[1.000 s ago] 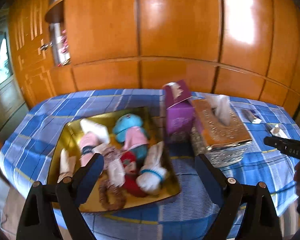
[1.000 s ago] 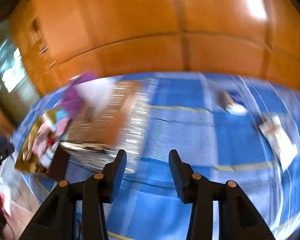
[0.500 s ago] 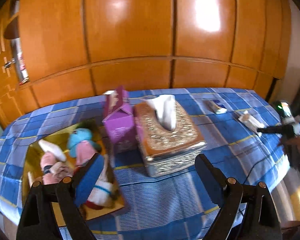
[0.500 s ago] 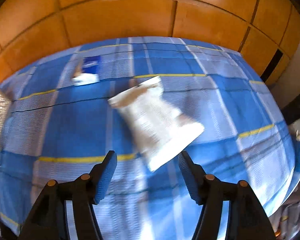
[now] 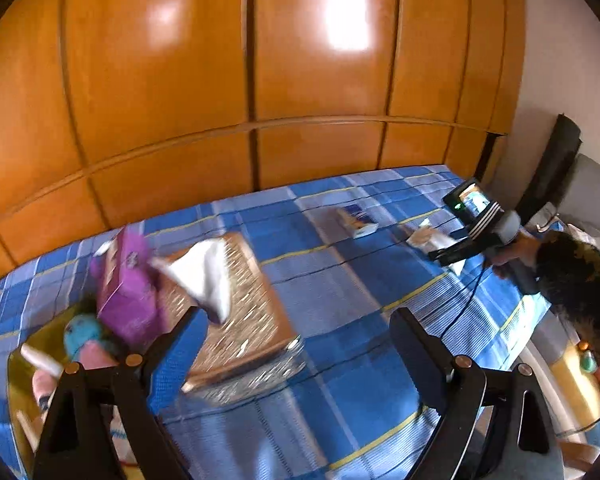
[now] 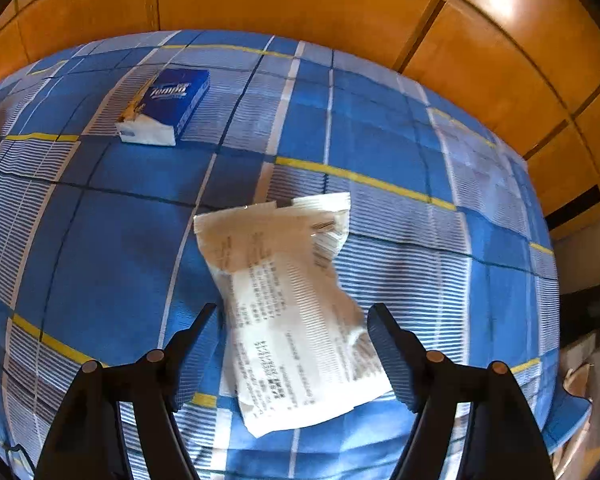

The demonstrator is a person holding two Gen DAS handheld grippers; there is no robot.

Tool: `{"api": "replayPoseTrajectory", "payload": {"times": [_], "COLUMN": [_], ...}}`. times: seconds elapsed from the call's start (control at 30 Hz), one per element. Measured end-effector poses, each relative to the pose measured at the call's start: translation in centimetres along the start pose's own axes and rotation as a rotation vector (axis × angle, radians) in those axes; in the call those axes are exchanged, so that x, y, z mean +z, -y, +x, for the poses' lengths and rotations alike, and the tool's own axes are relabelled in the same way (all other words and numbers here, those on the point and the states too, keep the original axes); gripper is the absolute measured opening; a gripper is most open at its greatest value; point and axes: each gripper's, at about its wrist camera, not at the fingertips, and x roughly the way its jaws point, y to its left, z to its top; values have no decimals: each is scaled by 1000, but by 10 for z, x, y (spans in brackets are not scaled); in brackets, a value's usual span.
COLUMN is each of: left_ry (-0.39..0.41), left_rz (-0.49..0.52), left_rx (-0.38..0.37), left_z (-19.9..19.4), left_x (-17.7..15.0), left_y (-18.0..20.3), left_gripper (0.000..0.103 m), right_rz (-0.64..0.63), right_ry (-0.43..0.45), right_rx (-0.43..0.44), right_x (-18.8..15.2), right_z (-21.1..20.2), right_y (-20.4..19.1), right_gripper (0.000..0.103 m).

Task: Organize soft objects
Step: 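Move both tools away from the tray toward the remaining items on the bed, then grasp the blue Tempo tissue pack with left gripper while right gripper grasps the white printed packet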

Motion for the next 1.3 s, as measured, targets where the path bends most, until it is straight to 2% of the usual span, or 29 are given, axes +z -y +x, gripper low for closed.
{"api": "replayPoseTrajectory", "payload": {"times": [0.07,0.17,0.2,0.3,0.43,0.57,0.63,0.7,0.9,1.17,1.23,1.3], "left_ry": [1,-31,-47,-87,-188,-279,-323,-345,-422,-478,-487,-502], "left_rz": [19,2,-10,-24,-72,-96,-116,-122,-182,-232,-224,-222], "left_rx": [-15,-33,-48,-26,-74,-83,-68,-60,-39,-5,4,17], "left_z": [8,31,43,76,143,203,236,260,326,383,393,401], "left_x": [12,31,38,51,67,75,81,87,107,123,124,122], "left_y": [14,30,36,50,71,85,89,92,93,94,95,95], "left_gripper": [93,93,93,93,93,90,79,78,78,79,74,60], "right_rz": [5,36,47,93,130,160,167,170,190,211,217,218], "right_ry": [20,41,42,30,60,81,83,79,112,146,148,148], "right_rx": [0,17,19,39,59,55,51,48,75,120,118,110], "right_x": [-1,-9,-14,-34,-55,-61,-61,-62,-67,-75,-76,-75], "right_z": [-2,-13,-17,-27,-36,-36,-36,-35,-38,-38,-38,-37], "right_y": [0,-2,-3,-10,-15,-16,-16,-16,-12,-9,-9,-10], "right_gripper": [64,58,58,59,59,61,63,65,65,66,66,66]}}
